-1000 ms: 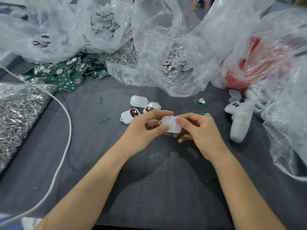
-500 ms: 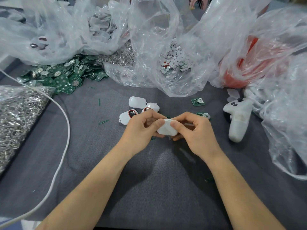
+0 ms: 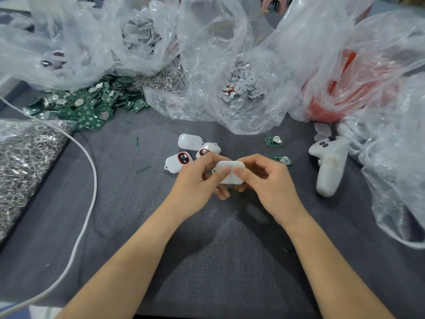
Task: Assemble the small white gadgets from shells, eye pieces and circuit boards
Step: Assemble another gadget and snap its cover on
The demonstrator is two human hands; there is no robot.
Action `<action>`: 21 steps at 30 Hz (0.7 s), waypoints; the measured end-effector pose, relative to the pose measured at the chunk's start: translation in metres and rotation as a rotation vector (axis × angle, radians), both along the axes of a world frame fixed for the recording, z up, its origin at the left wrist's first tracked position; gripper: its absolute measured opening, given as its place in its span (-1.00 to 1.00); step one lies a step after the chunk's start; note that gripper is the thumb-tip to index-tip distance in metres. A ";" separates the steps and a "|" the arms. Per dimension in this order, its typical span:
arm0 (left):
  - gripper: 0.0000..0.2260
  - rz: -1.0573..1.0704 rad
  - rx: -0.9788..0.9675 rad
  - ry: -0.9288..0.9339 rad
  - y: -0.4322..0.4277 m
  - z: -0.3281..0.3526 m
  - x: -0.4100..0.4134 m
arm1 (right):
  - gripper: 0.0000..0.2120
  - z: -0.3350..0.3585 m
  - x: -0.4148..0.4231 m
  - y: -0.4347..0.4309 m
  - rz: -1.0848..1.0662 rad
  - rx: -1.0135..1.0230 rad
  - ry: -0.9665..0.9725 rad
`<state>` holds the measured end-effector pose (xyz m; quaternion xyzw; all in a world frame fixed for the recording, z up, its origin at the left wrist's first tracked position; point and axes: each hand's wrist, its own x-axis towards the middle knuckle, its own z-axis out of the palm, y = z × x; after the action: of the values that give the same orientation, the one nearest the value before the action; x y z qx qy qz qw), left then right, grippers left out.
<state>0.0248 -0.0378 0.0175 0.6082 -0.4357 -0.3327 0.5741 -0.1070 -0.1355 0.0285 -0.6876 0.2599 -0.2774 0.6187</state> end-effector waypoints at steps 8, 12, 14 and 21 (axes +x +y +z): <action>-0.88 -0.042 0.017 -0.024 0.004 -0.003 0.000 | -0.93 0.000 0.002 0.006 0.146 0.058 0.020; -0.88 -0.051 -0.009 -0.075 0.006 -0.004 0.001 | -0.92 -0.001 0.001 0.007 0.157 0.034 0.014; -0.90 -0.022 -0.023 -0.085 0.005 -0.004 0.000 | -0.95 -0.001 0.002 0.007 0.121 0.017 0.004; -0.69 0.099 -0.218 -0.314 0.002 0.001 -0.006 | -0.78 0.003 0.007 0.005 0.045 0.308 -0.232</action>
<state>0.0193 -0.0356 0.0184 0.6078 -0.5228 -0.1558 0.5770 -0.0999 -0.1301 0.0314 -0.5538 0.2108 -0.2980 0.7484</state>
